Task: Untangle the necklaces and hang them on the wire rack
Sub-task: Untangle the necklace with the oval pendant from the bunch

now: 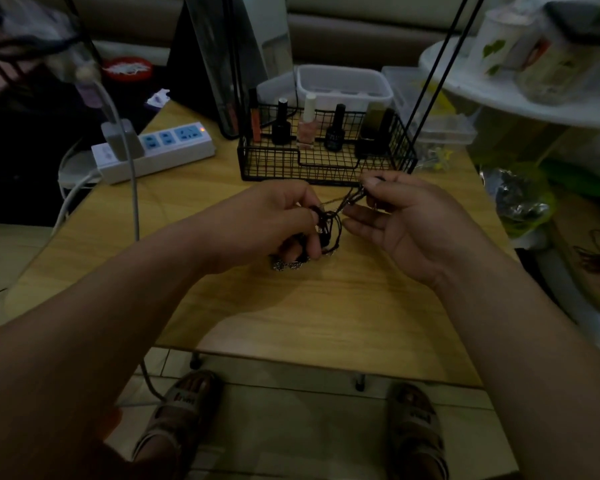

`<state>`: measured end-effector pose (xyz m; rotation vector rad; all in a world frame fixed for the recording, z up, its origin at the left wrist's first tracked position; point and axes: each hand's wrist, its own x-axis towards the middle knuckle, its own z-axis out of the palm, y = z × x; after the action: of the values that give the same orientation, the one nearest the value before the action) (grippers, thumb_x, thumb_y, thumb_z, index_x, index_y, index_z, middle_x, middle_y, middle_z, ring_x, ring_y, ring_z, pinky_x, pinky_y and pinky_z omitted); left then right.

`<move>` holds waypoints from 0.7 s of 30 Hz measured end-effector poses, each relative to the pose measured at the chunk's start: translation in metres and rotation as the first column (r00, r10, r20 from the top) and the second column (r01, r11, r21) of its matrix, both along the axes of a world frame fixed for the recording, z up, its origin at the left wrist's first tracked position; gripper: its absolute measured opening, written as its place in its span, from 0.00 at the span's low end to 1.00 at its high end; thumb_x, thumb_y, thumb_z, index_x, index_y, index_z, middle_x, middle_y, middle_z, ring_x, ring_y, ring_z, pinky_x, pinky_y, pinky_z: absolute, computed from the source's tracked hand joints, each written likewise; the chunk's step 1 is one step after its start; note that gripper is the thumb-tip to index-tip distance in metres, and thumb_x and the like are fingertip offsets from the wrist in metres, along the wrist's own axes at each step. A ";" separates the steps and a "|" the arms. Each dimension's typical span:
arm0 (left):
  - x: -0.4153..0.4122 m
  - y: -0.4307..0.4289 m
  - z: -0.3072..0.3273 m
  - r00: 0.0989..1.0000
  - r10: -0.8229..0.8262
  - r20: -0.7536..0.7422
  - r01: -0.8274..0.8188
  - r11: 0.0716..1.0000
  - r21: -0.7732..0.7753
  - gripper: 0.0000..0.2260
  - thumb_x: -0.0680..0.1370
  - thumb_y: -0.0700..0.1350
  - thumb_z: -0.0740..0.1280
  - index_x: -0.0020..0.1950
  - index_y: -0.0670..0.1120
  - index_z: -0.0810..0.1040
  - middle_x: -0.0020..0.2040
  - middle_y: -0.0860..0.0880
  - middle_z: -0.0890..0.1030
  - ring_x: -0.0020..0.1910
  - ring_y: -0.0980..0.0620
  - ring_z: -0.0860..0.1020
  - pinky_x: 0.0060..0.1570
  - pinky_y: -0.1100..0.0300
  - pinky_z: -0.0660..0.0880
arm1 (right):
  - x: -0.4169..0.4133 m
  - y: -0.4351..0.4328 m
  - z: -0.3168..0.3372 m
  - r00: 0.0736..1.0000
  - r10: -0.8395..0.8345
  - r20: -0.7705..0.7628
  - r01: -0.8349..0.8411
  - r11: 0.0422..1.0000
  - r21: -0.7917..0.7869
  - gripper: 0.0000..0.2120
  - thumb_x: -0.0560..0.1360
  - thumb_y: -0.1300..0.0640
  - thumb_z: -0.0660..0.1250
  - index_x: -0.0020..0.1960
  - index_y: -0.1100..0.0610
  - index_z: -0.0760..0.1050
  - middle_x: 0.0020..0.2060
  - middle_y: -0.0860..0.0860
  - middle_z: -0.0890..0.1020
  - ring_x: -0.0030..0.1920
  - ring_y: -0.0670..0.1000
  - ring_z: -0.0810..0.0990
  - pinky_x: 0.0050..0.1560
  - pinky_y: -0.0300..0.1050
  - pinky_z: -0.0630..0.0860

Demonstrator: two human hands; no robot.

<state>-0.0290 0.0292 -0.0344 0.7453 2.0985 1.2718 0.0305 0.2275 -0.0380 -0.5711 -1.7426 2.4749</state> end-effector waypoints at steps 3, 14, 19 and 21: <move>-0.001 0.001 -0.001 0.999 0.046 -0.022 -0.046 0.999 0.003 0.04 0.85 0.44 0.64 0.55 0.44 0.73 0.42 0.43 0.87 0.33 0.51 0.77 0.33 0.58 0.73 | 0.002 -0.001 0.002 1.000 -0.012 0.009 0.013 0.993 -0.113 0.05 0.81 0.64 0.64 0.55 0.58 0.78 0.44 0.55 0.82 0.41 0.54 0.85 0.46 0.50 0.85; -0.001 0.002 -0.005 0.974 0.137 -0.180 -0.123 0.989 0.085 0.07 0.86 0.49 0.64 0.58 0.54 0.81 0.32 0.49 0.80 0.30 0.52 0.77 0.33 0.57 0.74 | 0.007 -0.005 0.002 0.999 0.007 0.050 0.001 0.987 -0.162 0.13 0.79 0.69 0.62 0.62 0.61 0.77 0.44 0.55 0.76 0.31 0.46 0.73 0.32 0.41 0.78; 0.001 0.006 -0.005 0.946 0.199 -0.257 -0.157 0.972 0.176 0.06 0.85 0.47 0.65 0.57 0.53 0.82 0.32 0.49 0.77 0.29 0.54 0.76 0.30 0.59 0.74 | 0.011 -0.005 0.000 0.997 0.066 0.036 -0.068 0.996 0.058 0.23 0.77 0.72 0.61 0.66 0.53 0.77 0.49 0.58 0.76 0.34 0.48 0.73 0.32 0.41 0.72; 0.001 0.007 -0.005 0.951 0.214 -0.225 -0.170 0.965 0.199 0.05 0.85 0.47 0.66 0.54 0.50 0.81 0.30 0.49 0.76 0.28 0.53 0.75 0.29 0.58 0.73 | 0.013 -0.005 0.001 0.994 0.102 0.045 -0.108 0.981 0.161 0.24 0.76 0.71 0.60 0.65 0.51 0.78 0.51 0.57 0.76 0.38 0.50 0.75 0.33 0.41 0.71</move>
<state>-0.0282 0.0362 -0.0398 0.8260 2.3234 1.5582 0.0431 0.2221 -0.0375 -0.5256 -2.0160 2.3705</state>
